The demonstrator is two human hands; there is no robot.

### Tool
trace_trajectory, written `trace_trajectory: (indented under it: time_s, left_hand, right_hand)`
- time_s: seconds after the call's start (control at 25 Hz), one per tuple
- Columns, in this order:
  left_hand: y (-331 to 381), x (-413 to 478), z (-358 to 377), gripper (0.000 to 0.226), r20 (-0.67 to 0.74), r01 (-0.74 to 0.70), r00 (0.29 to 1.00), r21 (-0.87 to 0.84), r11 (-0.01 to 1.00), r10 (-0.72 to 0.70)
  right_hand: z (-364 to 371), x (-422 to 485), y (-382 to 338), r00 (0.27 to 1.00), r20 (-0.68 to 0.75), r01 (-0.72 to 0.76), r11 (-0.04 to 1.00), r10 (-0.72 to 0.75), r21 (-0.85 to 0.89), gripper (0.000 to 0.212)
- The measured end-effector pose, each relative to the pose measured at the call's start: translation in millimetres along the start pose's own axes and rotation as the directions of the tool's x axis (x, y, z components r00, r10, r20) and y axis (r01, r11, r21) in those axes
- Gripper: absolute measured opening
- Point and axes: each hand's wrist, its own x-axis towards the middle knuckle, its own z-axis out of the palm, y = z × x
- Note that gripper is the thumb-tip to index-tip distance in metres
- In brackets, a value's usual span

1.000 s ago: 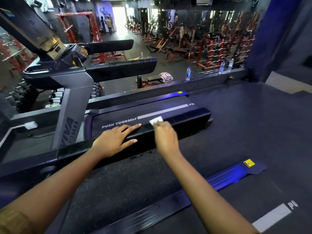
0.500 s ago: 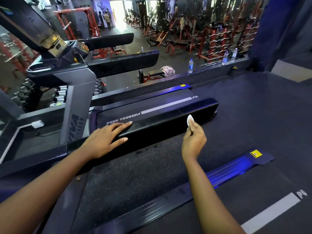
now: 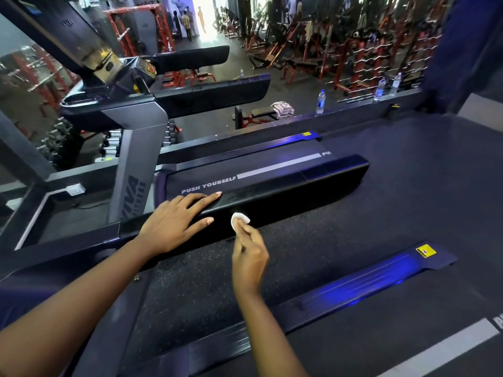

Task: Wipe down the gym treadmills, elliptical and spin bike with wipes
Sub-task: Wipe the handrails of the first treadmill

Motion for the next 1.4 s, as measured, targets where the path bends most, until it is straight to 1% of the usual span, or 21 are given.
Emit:
trace_trajectory:
  time_s: [0.08, 0.12, 0.16, 0.2, 0.24, 0.36, 0.56, 0.64, 0.76, 0.8, 0.88, 1.0, 1.08, 1.16, 1.28, 1.4]
  left_hand:
    - [0.1, 0.9, 0.8, 0.065, -0.002, -0.004, 1.000, 0.016, 1.000, 0.004]
    - [-0.1, 1.3, 1.5, 0.065, 0.001, -0.005, 1.000, 0.024, 1.000, 0.005]
    - [-0.3, 1.7, 1.8, 0.065, 0.000, -0.004, 1.000, 0.028, 1.000, 0.004]
    - [-0.6, 2.2, 2.1, 0.065, 0.000, -0.002, 1.000, 0.030, 1.000, 0.002]
    - [-0.5, 2.1, 2.2, 0.065, 0.000, 0.000, 1.000, 0.028, 1.000, 0.000]
    - [0.5, 1.9, 1.5, 0.066, -0.004, 0.005, 1.000, 0.031, 1.000, -0.005]
    - [1.5, 2.0, 1.3, 0.067, 0.011, 0.013, 1.000, 0.037, 0.999, -0.014]
    - [1.4, 2.1, 1.4, 0.067, 0.010, 0.019, 1.000, 0.040, 0.999, -0.019]
    - [2.5, 1.7, 1.1, 0.068, 0.010, 0.024, 1.000, 0.039, 0.999, -0.024]
    - [3.0, 1.6, 1.1, 0.068, 0.010, 0.026, 1.000, 0.038, 0.999, -0.027]
    - [3.5, 1.2, 1.4, 0.068, 0.010, 0.029, 1.000, 0.034, 0.999, -0.029]
    - [3.1, 0.9, 1.1, 0.068, 0.008, 0.025, 1.000, 0.026, 0.999, -0.026]
    - [3.1, 0.8, 0.9, 0.068, 0.002, 0.023, 1.000, 0.022, 0.999, -0.023]
    - [3.4, 1.1, 1.2, 0.069, 0.002, 0.025, 1.000, 0.018, 1.000, -0.025]
    - [2.9, 1.4, 1.3, 0.072, -0.002, 0.025, 1.000, 0.009, 1.000, -0.025]
    - [1.7, 0.3, 1.2, 0.074, 0.016, 0.022, 1.000, -0.007, 1.000, -0.022]
  right_hand:
    - [-15.0, 16.2, 14.4, 0.979, -0.204, -0.005, 1.000, -0.001, -0.024, 0.024]
    - [-27.0, 29.1, 23.0, 0.949, -0.309, -0.059, 0.998, 0.060, 0.014, 0.024]
    - [-39.1, 43.3, 30.5, 0.907, -0.394, -0.124, 0.988, 0.151, 0.092, 0.025]
    - [-47.4, 56.7, 39.0, 0.872, -0.439, -0.170, 0.975, 0.216, 0.141, 0.026]
    - [-48.5, 65.0, 45.2, 0.856, -0.457, -0.187, 0.969, 0.242, 0.162, 0.026]
    - [-25.8, 70.8, 51.2, 0.857, -0.445, -0.225, 0.965, 0.260, 0.132, 0.029]
    - [5.7, 31.5, 36.1, 0.841, -0.417, -0.296, 0.938, 0.346, 0.182, 0.030]
    - [21.1, 7.0, 24.8, 0.874, -0.353, -0.290, 0.942, 0.333, 0.172, 0.032]
    - [27.4, -21.5, 6.4, 0.933, -0.180, -0.276, 0.941, 0.311, 0.193, 0.035]
    - [20.6, -22.1, 2.4, 0.939, -0.168, -0.264, 0.943, 0.300, 0.203, 0.035]
    - [-1.6, -5.3, -1.4, 0.930, -0.244, -0.221, 0.950, 0.273, 0.219, 0.033]
    - [-32.7, 45.5, -1.0, 0.879, -0.419, -0.144, 0.965, 0.227, 0.221, 0.032]
    - [-30.4, 68.3, -1.2, 0.878, -0.443, -0.111, 0.977, 0.183, 0.184, 0.032]
    - [-14.0, 67.9, -8.3, 0.912, -0.384, -0.091, 0.984, 0.143, 0.150, 0.033]
    - [11.6, 43.8, -19.1, 0.964, -0.264, -0.015, 0.993, 0.045, 0.115, 0.031]
    - [25.5, 18.4, -23.9, 0.989, -0.131, 0.074, 0.997, -0.070, 0.027, 0.031]
